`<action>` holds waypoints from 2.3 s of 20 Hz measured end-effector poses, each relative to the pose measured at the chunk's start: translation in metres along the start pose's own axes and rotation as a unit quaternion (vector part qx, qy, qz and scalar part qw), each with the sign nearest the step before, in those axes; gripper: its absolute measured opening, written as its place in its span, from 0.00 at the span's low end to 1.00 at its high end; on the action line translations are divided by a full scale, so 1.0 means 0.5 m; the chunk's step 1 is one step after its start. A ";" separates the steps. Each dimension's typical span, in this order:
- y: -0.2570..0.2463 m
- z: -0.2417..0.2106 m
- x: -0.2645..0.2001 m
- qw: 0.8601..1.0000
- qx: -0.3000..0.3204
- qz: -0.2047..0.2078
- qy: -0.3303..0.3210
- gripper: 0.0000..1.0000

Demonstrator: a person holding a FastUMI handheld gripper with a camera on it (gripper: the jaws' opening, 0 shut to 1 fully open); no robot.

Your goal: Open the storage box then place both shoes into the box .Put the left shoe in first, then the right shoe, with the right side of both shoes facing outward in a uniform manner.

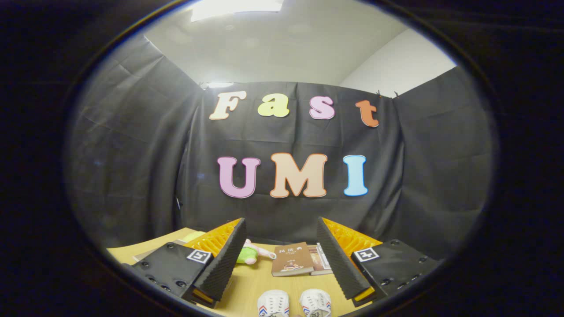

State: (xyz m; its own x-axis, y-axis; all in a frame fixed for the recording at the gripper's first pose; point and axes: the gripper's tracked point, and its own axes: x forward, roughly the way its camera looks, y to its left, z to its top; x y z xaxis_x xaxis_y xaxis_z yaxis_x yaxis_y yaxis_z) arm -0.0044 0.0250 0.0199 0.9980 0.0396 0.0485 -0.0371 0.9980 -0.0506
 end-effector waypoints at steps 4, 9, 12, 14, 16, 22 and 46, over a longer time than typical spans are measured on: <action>0.014 -0.003 -0.016 1.000 -0.019 0.005 -0.006 1.00; 0.033 -0.011 -0.021 1.000 -0.007 0.017 -0.008 1.00; 0.038 -0.032 -0.022 0.999 0.006 0.032 0.004 1.00; 0.048 -0.054 -0.022 0.999 0.026 0.046 0.014 1.00; 0.051 -0.085 -0.022 0.996 0.053 0.056 0.038 1.00; 0.083 -0.167 -0.019 0.980 0.123 0.113 0.106 1.00; 0.274 -0.452 -0.096 0.695 0.505 0.291 0.421 1.00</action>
State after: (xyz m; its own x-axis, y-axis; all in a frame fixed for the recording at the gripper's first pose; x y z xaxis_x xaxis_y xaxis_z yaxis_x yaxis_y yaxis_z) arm -0.0462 0.1486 -0.2148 0.4582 0.8334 -0.3091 -0.0388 0.3662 0.9297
